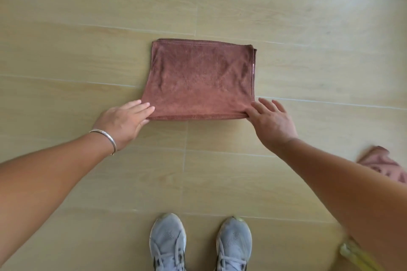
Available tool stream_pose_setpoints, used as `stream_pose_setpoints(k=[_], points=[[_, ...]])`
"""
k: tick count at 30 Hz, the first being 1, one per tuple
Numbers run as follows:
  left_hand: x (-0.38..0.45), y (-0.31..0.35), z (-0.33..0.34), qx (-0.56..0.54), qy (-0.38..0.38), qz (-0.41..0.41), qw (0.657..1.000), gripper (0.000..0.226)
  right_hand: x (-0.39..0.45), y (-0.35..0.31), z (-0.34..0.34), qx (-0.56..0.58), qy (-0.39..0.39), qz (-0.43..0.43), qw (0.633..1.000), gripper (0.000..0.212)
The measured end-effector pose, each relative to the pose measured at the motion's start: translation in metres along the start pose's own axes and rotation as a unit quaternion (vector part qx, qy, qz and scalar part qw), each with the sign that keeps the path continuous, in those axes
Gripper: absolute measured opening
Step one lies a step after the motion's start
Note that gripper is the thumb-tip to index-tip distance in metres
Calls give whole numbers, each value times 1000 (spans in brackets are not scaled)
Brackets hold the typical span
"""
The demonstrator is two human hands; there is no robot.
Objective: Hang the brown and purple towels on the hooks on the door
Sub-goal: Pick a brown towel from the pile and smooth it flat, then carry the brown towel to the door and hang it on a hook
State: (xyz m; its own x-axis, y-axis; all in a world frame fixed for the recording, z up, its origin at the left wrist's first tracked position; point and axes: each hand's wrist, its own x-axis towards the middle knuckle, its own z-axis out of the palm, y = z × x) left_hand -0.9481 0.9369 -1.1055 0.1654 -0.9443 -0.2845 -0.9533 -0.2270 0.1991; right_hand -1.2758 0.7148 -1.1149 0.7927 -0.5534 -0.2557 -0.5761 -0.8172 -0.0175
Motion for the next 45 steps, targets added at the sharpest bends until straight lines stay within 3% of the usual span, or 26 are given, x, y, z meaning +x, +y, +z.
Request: stream_pose_setpoints(k=[3, 6, 10, 18, 28, 33, 38, 45], points=[[-21, 10, -69, 3, 2, -47, 999, 38, -13, -8, -77, 15, -20, 16, 1000, 25], [-34, 23, -149, 28, 21, -79, 996, 39, -20, -13, -168, 17, -46, 21, 999, 43], [-47, 39, -264, 74, 10, -115, 991, 41, -26, -19, -297, -19, -70, 12, 997, 38], [-80, 75, -576, -26, 168, -115, 979, 22, -52, -2, -615, -23, 94, -2, 995, 20], [-152, 132, -911, 60, 218, -127, 966, 28, -113, -5, -939, -105, 222, 21, 969, 21], [-190, 142, -1037, 114, 287, -134, 942, 32, -134, -19, -1058, -117, 292, 37, 949, 25], [-220, 145, -1118, 149, 349, -134, 915, 38, -146, -36, -1149, -163, 354, 44, 920, 25], [-237, 130, -1183, 219, 432, -109, 868, 40, -146, -58, -1202, -136, 440, 79, 884, 30]])
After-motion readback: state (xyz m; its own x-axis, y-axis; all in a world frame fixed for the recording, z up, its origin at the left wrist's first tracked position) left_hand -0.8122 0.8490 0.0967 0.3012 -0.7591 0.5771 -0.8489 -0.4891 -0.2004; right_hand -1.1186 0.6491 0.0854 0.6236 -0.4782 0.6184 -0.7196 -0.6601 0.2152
